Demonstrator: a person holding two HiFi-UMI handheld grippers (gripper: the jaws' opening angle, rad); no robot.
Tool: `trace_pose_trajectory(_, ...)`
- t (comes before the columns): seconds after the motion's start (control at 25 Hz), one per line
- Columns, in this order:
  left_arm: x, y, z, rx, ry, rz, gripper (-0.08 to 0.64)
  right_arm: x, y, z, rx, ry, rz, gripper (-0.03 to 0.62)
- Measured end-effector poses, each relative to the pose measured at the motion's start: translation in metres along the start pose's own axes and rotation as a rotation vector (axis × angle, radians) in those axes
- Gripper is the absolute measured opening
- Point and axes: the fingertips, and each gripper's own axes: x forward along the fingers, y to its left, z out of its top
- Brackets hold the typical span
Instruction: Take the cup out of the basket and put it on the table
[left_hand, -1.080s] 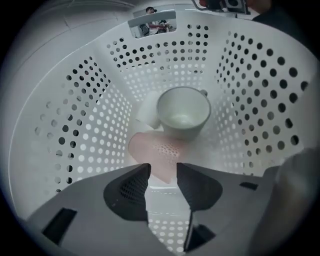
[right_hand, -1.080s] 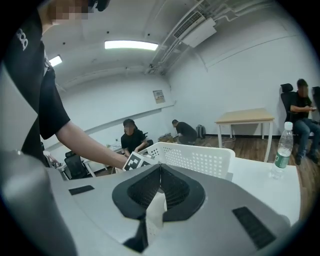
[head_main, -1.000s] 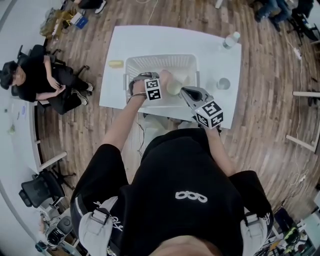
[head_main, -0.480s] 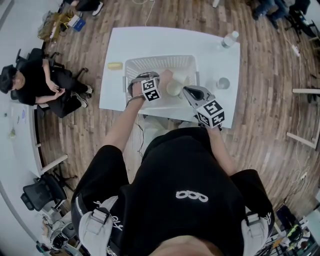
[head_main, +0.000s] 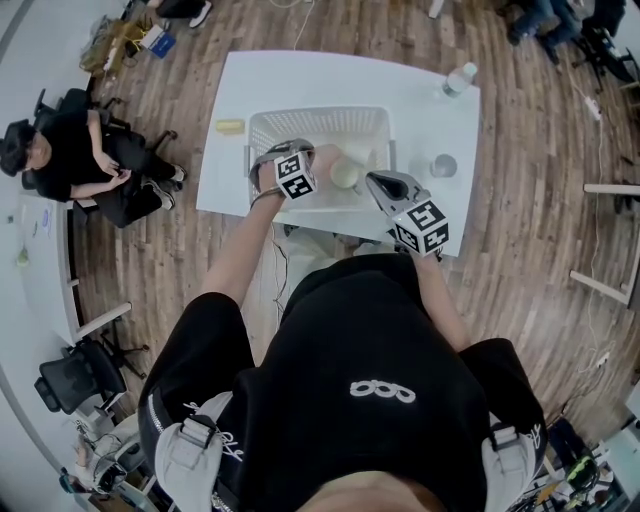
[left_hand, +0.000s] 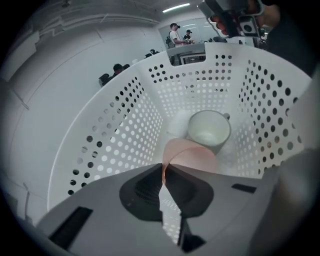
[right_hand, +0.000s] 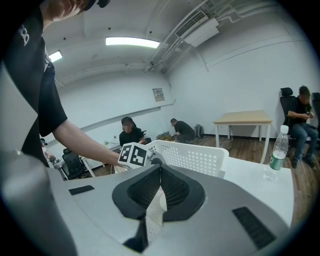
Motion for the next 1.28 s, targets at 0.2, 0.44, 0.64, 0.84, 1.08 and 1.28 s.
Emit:
trace_pose_trajectory(0.2,-0.036,0.024,0.015,-0.057,-0.042,0.108,0.023,-0.012,-0.005,-0.001,-0.002,-0.009,0.005,0.025)
trace_pose_trajectory(0.44,-0.109,0.058,0.038,-0.187,-0.139,0.297,0.023,-0.029,-0.011,0.006,-0.022,-0.035,0.022,0.025)
trace_pose_trajectory(0.64,-0.182,0.068,0.047,-0.381,-0.271,0.444,0.021,-0.035,-0.015,0.027,-0.086,-0.065,0.074,0.025)
trace_pose_trajectory(0.84,-0.246,0.056,0.04,-0.548,-0.377,0.551,0.021,-0.038,-0.018,0.061,-0.109,-0.136,0.077,0.025)
trace_pose_trajectory(1.08,-0.303,0.026,0.011,-0.688,-0.421,0.645,0.021,-0.03,-0.001,0.091,-0.156,-0.178,0.134,0.025)
trace_pose_trajectory(1.28,-0.323,0.007,-0.009,-0.745,-0.415,0.683,0.021,-0.024,0.012,0.098,-0.185,-0.171,0.17,0.025)
